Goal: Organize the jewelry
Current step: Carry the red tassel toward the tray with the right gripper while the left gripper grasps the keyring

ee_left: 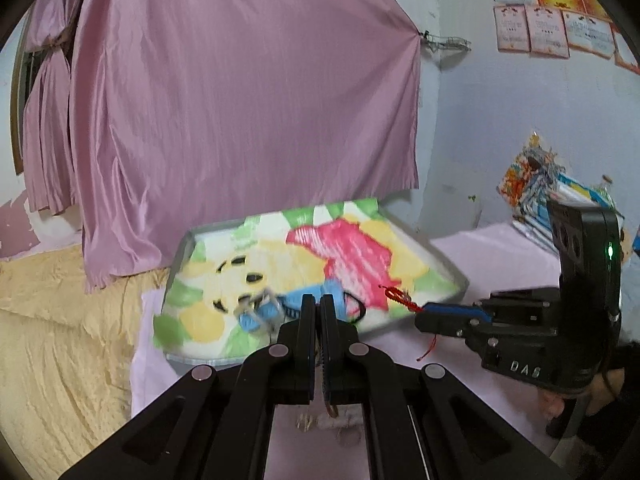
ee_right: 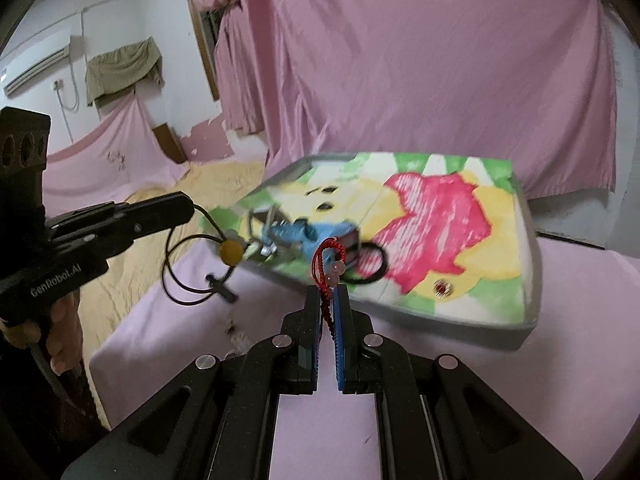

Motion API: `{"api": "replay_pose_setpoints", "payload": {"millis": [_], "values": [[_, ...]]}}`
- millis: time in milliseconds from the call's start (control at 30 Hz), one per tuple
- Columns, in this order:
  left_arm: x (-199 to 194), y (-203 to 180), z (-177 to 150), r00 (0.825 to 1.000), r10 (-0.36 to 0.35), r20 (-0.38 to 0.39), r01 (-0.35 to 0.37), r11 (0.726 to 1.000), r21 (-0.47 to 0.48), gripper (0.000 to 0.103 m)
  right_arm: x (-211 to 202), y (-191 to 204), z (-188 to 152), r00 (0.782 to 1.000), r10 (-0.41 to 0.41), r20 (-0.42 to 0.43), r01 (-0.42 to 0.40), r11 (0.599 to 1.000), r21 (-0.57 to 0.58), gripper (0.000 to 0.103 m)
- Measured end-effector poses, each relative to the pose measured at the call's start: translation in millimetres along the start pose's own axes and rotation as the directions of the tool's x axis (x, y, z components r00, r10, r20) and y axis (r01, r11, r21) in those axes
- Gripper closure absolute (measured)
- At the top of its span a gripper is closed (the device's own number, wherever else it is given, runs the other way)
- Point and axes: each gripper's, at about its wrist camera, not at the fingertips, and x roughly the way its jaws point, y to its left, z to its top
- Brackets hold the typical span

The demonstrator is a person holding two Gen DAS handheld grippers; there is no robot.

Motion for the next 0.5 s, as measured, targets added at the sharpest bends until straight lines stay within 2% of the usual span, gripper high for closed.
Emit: {"api": "replay_pose_setpoints", "payload": {"millis": [233, 367, 500], "values": [[21, -7, 33, 0.999, -0.019, 0.034, 0.02, 0.999, -0.043, 0.101, 3, -24, 20, 0.998, -0.055, 0.039, 0.052, 0.996, 0.071, 0.097], [44, -3, 39, 0.999, -0.024, 0.042, 0.027, 0.997, -0.078, 0.101, 16, -38, 29, 0.996, -0.078, 0.036, 0.074, 0.992, 0.106, 0.097], [71, 5, 37, 1.0, -0.027, 0.009, 0.028, 0.993, -0.116, 0.1, 38, -46, 36, 0.997, -0.078, 0.01, 0.076, 0.989, 0.126, 0.097]]}}
